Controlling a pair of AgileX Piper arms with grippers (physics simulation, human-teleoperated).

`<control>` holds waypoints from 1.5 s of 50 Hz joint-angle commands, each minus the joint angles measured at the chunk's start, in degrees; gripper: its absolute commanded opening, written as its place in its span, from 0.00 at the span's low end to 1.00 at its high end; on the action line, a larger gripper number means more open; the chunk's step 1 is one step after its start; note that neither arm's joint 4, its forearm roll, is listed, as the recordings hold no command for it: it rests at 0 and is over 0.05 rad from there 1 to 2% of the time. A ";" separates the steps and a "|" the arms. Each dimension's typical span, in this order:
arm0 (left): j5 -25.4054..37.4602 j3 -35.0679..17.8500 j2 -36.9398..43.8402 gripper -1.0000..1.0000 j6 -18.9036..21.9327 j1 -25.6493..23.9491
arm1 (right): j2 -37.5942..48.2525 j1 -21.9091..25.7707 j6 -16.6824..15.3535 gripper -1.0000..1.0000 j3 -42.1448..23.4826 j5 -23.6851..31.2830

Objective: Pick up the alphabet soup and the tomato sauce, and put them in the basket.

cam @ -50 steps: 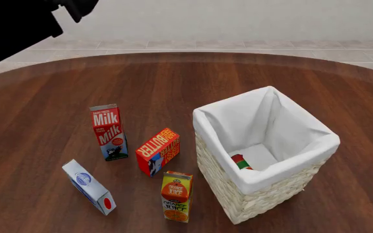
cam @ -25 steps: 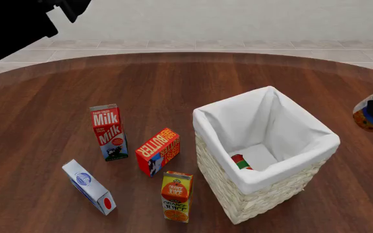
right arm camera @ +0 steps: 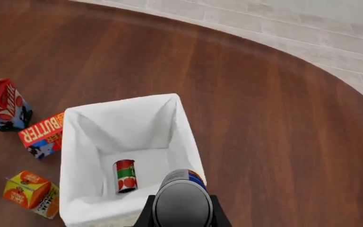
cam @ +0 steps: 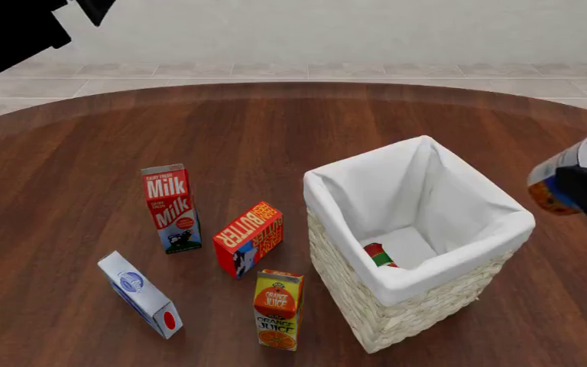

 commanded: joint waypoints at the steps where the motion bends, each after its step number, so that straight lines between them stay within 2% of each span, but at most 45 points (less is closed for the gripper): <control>1: 0.91 -0.91 -0.71 1.00 0.27 0.61 | 4.65 3.36 1.52 0.00 -5.75 -0.25; 2: 0.92 -0.91 -0.71 1.00 0.27 0.61 | 4.72 3.36 1.52 0.00 -5.85 -0.22; 3: 0.97 -0.96 -0.81 1.00 0.21 0.75 | 11.33 3.65 0.99 0.00 -12.06 -0.32; 6: 0.99 -0.89 -1.14 1.00 0.23 0.97 | 19.83 3.96 -0.10 0.00 -17.38 -2.86; 8: 0.93 -0.70 -1.51 1.00 0.11 1.16 | 19.44 4.98 1.01 0.00 -18.23 -2.97; 11: 0.80 -0.39 -1.87 1.00 0.03 1.32 | 15.85 6.45 2.84 0.00 -17.81 -1.84; 15: 0.72 -0.25 -2.09 1.00 -0.13 1.50 | 20.01 6.40 0.42 0.00 -18.07 -3.34; 23: 0.12 0.48 -2.66 1.00 -0.58 1.60 | 18.96 8.49 1.88 0.00 -16.37 -4.05; 26: -0.07 0.74 -2.69 1.00 -0.65 1.60 | 18.41 8.70 1.76 0.00 -15.97 -3.75; 31: -0.37 0.96 -2.54 1.00 -0.90 1.61 | 22.29 9.32 0.90 0.00 -15.57 -5.61; 75: -0.75 0.79 -2.06 1.00 -1.18 1.74 | 28.66 8.84 -0.98 0.00 -11.64 -9.46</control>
